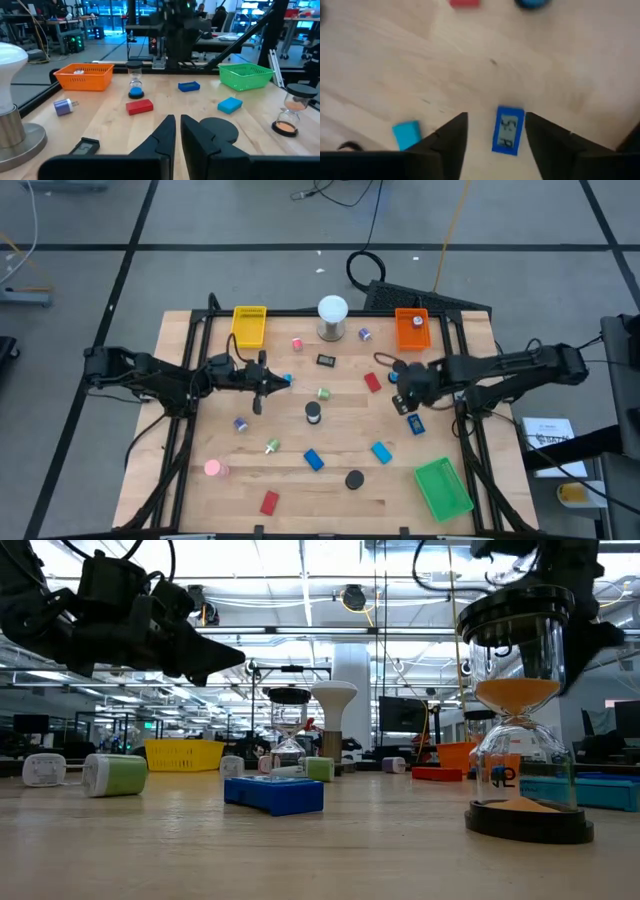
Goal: Pick & Place Office items
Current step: Put the right blue digital clock into the green bin
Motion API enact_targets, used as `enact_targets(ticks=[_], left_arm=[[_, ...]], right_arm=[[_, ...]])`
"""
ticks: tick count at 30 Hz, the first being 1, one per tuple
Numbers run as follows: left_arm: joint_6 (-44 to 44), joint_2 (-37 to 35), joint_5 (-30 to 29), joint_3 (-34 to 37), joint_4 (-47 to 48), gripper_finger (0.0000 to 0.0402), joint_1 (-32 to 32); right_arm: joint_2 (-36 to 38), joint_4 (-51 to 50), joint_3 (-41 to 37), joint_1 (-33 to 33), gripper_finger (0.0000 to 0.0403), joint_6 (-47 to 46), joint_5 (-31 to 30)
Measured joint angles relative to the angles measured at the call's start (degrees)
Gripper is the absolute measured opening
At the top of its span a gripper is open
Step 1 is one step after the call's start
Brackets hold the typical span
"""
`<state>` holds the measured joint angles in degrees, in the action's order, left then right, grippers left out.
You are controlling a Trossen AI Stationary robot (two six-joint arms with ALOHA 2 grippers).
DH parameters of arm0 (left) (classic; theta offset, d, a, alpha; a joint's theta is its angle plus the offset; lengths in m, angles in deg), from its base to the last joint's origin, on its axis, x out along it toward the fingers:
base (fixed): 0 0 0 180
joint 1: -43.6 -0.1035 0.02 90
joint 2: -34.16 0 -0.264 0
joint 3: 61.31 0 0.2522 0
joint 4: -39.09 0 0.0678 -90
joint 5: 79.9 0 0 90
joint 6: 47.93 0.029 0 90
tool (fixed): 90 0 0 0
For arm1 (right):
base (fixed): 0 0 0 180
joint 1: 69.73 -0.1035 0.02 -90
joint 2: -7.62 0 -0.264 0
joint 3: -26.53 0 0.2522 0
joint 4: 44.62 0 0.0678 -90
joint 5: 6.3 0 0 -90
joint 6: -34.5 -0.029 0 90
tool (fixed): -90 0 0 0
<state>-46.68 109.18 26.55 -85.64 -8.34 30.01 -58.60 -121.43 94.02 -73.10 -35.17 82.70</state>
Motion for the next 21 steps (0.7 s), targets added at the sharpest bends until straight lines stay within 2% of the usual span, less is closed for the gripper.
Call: enact_targets(ticks=[6,10,18,21], left_arm=[[0.0,0.0,0.0,0.0,0.0,0.0035,0.0],[0.0,0.0,0.0,0.0,0.1,0.0035,0.0],[0.0,0.0,0.0,0.0,0.1,0.0035,0.0],[0.0,0.0,0.0,0.0,0.1,0.0035,0.0]], right_arm=[[-5.4,2.8,-3.4,-6.5,0.0267,-9.7,-0.9],[-7.9,4.5,-4.9,-9.2,0.0288,-14.2,-2.0],[-10.5,6.3,-8.9,-11.7,0.0272,-19.8,-3.5],[-10.6,11.3,-11.6,-12.4,0.026,-20.8,-3.4]])
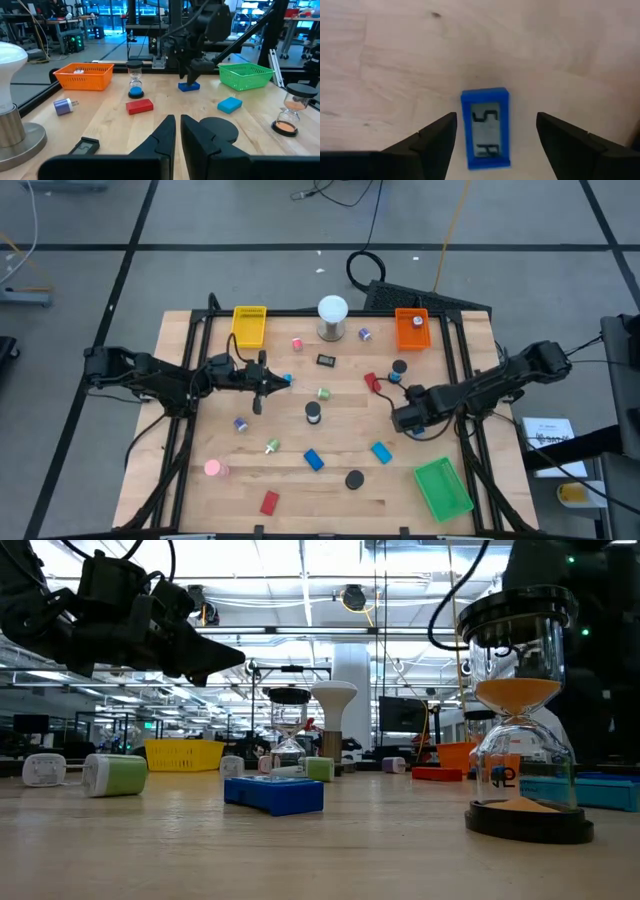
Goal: Pick & Place Office items
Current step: Put the right blue digital clock into the green bin
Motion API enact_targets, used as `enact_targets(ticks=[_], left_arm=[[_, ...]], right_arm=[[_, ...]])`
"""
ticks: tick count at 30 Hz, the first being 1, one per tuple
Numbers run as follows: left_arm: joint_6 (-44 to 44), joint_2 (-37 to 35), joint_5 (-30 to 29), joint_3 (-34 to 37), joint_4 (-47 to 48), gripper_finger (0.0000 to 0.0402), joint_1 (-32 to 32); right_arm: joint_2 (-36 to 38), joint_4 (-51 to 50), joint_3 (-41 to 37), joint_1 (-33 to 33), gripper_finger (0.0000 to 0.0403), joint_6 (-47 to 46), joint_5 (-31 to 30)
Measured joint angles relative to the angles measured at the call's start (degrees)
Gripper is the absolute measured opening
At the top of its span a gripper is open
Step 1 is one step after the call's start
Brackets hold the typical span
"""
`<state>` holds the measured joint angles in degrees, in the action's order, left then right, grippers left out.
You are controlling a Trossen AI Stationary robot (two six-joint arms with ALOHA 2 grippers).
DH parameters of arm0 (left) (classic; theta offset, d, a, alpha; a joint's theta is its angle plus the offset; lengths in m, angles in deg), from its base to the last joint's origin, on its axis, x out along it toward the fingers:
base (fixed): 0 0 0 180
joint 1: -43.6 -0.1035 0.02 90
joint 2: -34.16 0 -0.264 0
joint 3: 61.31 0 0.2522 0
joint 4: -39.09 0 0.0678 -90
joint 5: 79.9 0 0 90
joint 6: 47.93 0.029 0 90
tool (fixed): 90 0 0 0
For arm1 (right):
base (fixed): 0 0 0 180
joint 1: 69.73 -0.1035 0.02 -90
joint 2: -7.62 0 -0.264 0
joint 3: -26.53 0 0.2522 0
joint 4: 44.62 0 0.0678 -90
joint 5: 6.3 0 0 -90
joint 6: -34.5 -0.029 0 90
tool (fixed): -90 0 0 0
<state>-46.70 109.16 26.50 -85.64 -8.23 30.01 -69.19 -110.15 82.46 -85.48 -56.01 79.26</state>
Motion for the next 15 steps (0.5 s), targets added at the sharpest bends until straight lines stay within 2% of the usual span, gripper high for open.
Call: enact_targets(ticks=[4,8,15], left_arm=[[0.0,0.0,0.0,0.0,0.0,0.0035,0.0],[0.0,0.0,0.0,0.0,0.0,0.0035,0.0],[0.0,0.0,0.0,0.0,0.0,0.0035,0.0]], right_arm=[[0.0,6.8,-3.2,-0.5,0.0247,-0.6,0.1],[0.1,8.8,-5.0,-0.5,0.0226,-1.7,0.0],[0.3,8.4,-5.2,-0.5,0.0153,-0.2,1.1]])
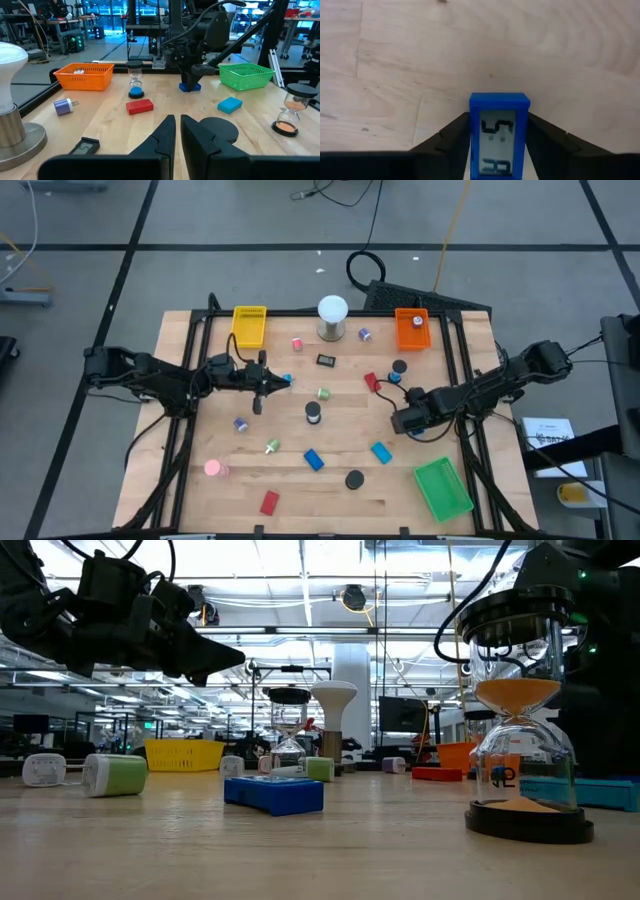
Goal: Pick & Place Office items
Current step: Put the right blue digital clock into the green bin
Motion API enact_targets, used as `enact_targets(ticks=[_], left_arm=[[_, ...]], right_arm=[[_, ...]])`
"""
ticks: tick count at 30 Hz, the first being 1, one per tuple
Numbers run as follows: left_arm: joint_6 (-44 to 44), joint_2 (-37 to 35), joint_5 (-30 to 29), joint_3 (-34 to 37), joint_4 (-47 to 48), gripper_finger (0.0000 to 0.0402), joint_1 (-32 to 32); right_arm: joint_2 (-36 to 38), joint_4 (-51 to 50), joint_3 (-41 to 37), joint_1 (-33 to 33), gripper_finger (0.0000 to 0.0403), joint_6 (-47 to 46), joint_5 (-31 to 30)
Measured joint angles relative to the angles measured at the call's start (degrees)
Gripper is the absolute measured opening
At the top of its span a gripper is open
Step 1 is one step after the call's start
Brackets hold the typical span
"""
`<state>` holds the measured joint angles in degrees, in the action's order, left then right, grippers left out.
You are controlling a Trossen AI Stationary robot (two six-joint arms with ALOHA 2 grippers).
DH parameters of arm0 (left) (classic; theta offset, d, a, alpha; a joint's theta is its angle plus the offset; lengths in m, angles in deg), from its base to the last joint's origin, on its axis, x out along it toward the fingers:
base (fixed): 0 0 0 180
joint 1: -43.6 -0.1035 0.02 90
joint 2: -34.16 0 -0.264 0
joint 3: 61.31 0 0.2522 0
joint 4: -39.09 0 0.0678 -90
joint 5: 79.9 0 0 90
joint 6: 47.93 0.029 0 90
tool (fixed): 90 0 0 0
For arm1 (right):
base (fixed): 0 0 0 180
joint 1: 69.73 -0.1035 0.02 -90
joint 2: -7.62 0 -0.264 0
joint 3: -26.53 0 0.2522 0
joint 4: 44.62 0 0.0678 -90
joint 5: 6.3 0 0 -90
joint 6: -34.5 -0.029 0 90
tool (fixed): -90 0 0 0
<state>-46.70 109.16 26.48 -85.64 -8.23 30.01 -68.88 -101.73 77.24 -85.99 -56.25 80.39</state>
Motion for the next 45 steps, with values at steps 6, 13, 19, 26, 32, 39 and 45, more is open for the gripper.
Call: enact_targets(ticks=[6,13,19,26,32,39,45], left_arm=[[0.0,0.0,0.0,0.0,0.0,0.0035,0.0],[0.0,0.0,0.0,0.0,0.0,0.0035,0.0],[0.0,0.0,0.0,0.0,0.0,0.0035,0.0],[1.0,0.0,0.0,0.0,0.0,0.0035,0.0],[0.2,0.0,0.0,0.0,-0.1,0.0035,0.0],[-3.3,0.0,0.0,0.0,-0.1,0.0035,0.0],[-3.2,0.0,0.0,0.0,-0.1,0.0035,0.0]], right_arm=[[1.7,-3.9,4.0,0.0,0.0144,2.3,3.4],[1.9,-11.9,17.2,-3.6,0.0152,2.6,8.1],[1.7,-15.2,24.7,-14.6,0.0151,-7.1,6.5],[0.7,-15.5,24.5,-27.6,0.0154,-20.2,6.4],[-2.1,-13.5,22.9,-33.8,0.0156,-25.8,6.3],[-7.4,-10.7,21.1,-35.6,0.0152,-26.4,6.4],[-10.9,-7.5,21.1,-35.6,0.0157,-25.4,6.4]])
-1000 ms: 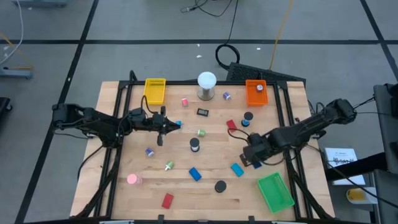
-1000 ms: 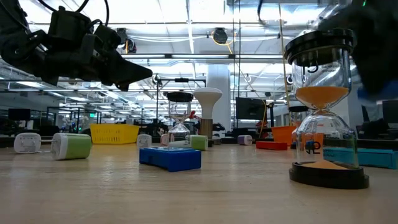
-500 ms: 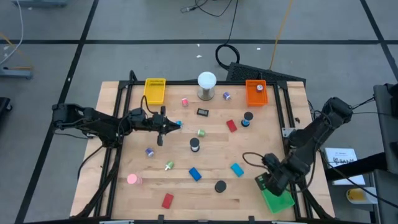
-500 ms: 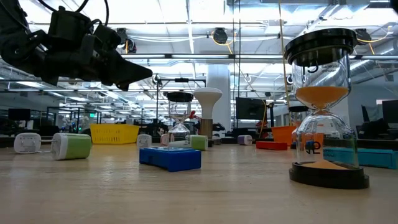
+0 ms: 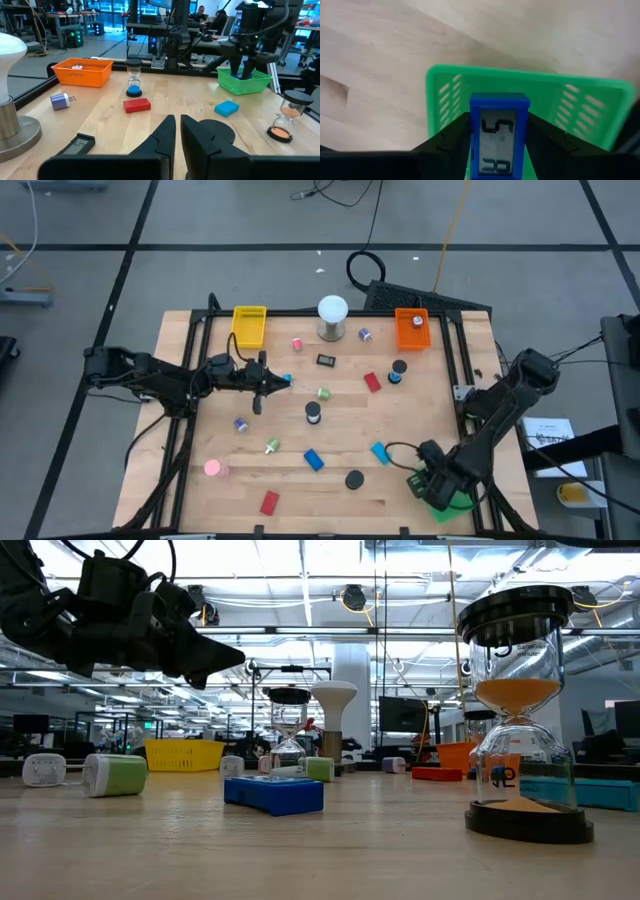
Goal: Pick & Place Office items
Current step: Put the right blue digital clock into the green bin, then put the white hour glass into the yellow bin
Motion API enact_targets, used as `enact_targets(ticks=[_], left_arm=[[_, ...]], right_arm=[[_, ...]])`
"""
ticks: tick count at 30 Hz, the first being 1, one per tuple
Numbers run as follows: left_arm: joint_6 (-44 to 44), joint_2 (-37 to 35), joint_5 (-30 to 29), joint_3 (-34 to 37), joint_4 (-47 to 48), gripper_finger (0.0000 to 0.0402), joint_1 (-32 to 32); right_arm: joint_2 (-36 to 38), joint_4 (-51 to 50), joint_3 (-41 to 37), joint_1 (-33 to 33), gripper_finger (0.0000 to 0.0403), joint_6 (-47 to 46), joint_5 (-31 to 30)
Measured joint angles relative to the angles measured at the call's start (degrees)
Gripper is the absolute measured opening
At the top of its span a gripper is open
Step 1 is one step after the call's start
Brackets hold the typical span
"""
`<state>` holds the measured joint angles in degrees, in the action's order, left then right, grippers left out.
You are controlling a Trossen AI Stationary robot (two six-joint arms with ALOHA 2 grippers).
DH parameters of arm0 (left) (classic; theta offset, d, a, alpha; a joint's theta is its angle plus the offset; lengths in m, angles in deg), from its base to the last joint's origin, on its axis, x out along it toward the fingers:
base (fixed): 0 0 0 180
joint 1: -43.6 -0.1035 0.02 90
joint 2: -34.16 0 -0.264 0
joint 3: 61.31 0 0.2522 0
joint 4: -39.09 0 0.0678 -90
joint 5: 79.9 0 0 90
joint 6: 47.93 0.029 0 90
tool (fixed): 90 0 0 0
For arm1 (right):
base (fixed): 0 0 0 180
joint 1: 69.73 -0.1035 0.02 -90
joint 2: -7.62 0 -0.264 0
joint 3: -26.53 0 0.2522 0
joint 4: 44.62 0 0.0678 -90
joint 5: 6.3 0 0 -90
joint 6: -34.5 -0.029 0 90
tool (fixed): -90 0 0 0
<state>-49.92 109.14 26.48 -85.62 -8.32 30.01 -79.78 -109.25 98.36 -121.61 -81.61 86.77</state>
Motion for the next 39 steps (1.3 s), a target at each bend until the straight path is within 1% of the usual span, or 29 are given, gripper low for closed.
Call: enact_targets(ticks=[6,13,16,20,24,27,29,30,31,34,37,39], left_arm=[[-0.1,0.0,0.0,0.0,0.0,0.0035,0.0],[-0.2,0.0,0.0,0.0,0.1,0.0035,0.0],[-0.2,0.0,0.0,0.0,0.1,0.0035,0.0],[0.0,0.0,0.0,0.0,0.1,0.0035,0.0],[0.0,0.0,0.0,0.0,0.1,0.0035,0.0],[0.0,0.0,0.0,0.0,0.1,0.0035,0.0],[0.0,0.0,0.0,0.0,0.1,0.0035,0.0],[0.0,0.0,0.0,0.0,0.1,0.0035,0.0],[0.0,0.0,0.0,0.0,0.1,0.0035,0.0],[0.0,0.0,0.0,0.0,0.1,0.0035,0.1],[0.0,0.0,0.0,0.0,0.1,0.0035,0.1],[0.0,0.0,0.0,0.0,0.1,0.0035,0.1]], right_arm=[[-2.6,0.7,0.0,-0.7,0.0152,0.2,0.0],[-4.4,6.1,-2.6,-1.5,0.0169,-0.2,0.0],[-4.4,6.0,-3.0,-1.5,0.0174,0.1,0.0],[-2.4,5.0,-3.0,-1.5,0.0187,1.6,0.1],[0.6,3.8,-3.0,-1.5,0.0211,3.2,0.0],[3.5,3.8,-3.0,-1.5,0.0228,5.8,1.3],[6.3,3.1,-3.0,-1.3,0.0232,7.8,0.9],[7.7,2.1,-3.0,-1.3,0.0231,9.3,-1.1],[9.3,0.6,-3.0,-1.2,0.0227,11.4,-4.4],[14.1,-5.8,-3.0,0.5,0.0197,20.0,-16.3],[18.4,-7.9,-5.1,4.1,0.0148,32.3,-28.3],[21.3,-4.2,-8.3,7.7,0.0108,42.0,-33.1]])
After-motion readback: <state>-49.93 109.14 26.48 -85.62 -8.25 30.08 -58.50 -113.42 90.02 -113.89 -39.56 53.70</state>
